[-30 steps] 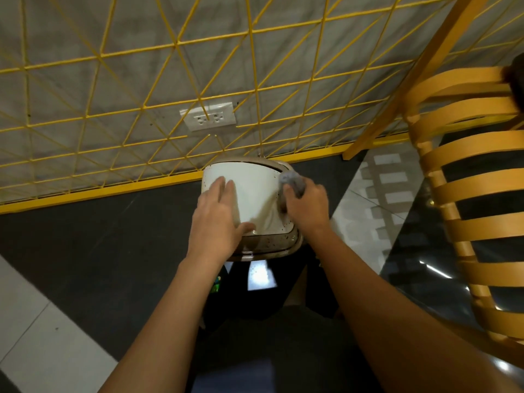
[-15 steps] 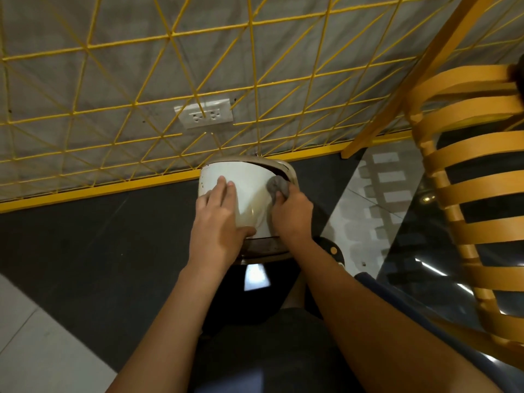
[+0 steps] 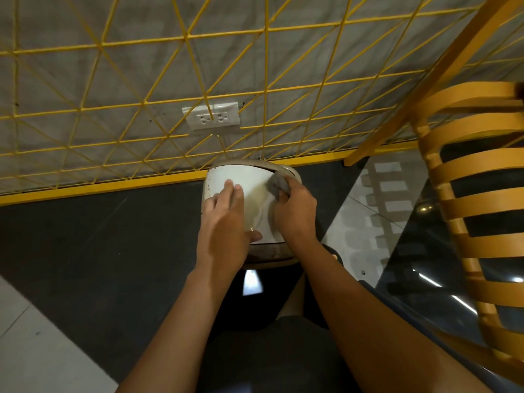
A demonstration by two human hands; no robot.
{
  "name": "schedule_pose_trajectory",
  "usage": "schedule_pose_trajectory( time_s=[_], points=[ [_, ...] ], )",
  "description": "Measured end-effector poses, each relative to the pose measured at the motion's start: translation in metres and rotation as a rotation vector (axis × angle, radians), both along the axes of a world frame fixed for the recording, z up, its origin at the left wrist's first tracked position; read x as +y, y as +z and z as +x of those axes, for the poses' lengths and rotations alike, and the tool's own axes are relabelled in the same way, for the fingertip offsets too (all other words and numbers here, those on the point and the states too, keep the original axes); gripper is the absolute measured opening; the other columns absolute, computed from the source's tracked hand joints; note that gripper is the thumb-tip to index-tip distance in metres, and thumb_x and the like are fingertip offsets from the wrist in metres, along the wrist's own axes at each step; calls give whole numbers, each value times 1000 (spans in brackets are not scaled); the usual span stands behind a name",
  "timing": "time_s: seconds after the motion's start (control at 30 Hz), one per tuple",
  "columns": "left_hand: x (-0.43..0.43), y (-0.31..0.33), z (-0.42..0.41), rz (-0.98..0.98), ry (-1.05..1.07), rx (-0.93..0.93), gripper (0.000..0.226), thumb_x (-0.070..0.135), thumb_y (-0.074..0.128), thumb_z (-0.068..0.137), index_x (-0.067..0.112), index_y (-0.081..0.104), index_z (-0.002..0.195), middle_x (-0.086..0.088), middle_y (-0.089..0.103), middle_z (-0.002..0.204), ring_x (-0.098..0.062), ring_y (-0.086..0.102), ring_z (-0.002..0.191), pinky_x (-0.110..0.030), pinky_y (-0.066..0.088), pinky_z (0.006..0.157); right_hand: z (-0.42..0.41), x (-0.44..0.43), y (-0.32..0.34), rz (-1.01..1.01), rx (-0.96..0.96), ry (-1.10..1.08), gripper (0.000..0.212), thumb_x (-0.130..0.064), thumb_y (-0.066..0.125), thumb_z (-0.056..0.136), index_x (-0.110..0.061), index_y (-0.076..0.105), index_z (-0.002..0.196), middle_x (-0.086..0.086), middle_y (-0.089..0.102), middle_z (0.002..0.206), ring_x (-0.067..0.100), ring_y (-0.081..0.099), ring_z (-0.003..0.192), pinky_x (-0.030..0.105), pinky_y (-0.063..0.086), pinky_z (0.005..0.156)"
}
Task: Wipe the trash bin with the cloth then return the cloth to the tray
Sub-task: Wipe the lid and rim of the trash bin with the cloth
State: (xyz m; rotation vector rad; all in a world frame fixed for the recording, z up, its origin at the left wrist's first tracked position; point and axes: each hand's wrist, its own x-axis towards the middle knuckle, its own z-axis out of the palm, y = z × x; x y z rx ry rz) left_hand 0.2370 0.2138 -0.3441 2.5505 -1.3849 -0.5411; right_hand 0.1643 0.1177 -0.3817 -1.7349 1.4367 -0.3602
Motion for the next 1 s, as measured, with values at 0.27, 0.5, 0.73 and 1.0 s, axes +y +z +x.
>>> schedule_pose_trajectory(
  time_s=[0.27,0.5,0.73,1.0],
  points=[
    [-1,1,0,26,0,1,90,36,72,74,12,22,144,-5,16,154,-26,23,130,-28,22,105,-3,-21,-6,123,146,60,33,-2,48,87,-3,54,119,19,59,116,32,55,108,28,44,83],
    [-1,-1,0,5,-3,2,89,32,74,73,11,24,143,-6,17,154,-26,24,129,-26,22,102,7,-13,-2,-1,56,101,31,0,48,86,-9,59,113,12,60,112,22,56,102,20,40,79],
    [-1,-3,1,-1,-9,-24,89,33,75,72,10,26,142,-8,20,153,-28,27,126,-23,17,98,5,-16,-1,18,61,73,29,2,48,86,-8,60,110,10,60,100,19,55,90,11,33,64],
    [0,-3,2,11,-13,-28,91,38,74,71,10,26,143,-7,21,152,-27,28,126,-28,25,104,-4,-12,4,175,213,43,29,-5,48,88,-1,52,117,20,58,117,32,56,108,31,45,82]
  ],
)
